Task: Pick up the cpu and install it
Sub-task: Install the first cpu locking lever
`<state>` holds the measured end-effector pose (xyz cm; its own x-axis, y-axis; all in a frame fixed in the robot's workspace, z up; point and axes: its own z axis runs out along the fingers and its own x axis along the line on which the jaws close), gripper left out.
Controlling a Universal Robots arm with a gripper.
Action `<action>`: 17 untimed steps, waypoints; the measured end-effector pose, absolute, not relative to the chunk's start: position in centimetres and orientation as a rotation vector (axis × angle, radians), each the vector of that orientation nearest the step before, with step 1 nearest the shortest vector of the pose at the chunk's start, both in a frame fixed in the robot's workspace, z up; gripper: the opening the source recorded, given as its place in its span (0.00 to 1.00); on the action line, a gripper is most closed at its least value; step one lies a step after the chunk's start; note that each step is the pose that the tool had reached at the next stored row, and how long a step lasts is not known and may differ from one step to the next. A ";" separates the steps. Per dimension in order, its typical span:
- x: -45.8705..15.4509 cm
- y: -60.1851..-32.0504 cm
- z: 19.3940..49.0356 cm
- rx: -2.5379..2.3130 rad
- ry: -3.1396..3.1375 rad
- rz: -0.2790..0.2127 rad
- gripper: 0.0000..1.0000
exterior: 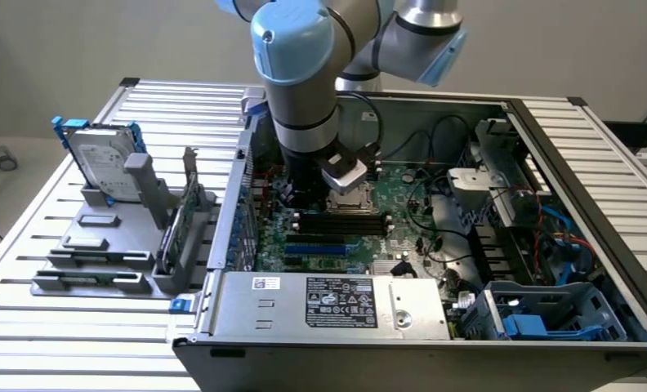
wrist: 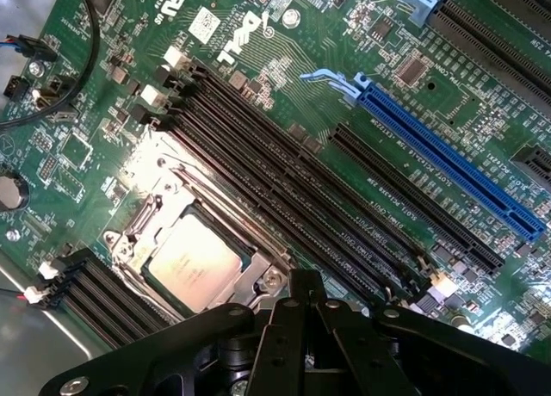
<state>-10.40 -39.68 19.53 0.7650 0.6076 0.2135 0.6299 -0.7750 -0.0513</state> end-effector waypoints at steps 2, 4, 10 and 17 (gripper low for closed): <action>-10.4 -39.6 19.5 -2.839 -1.000 -0.280 0.11; -10.4 -39.6 19.4 -2.844 -1.002 -0.278 0.11; -10.4 -39.6 19.5 -2.860 -1.009 -0.270 0.11; -10.5 -39.6 20.9 -2.860 -1.009 -0.269 0.11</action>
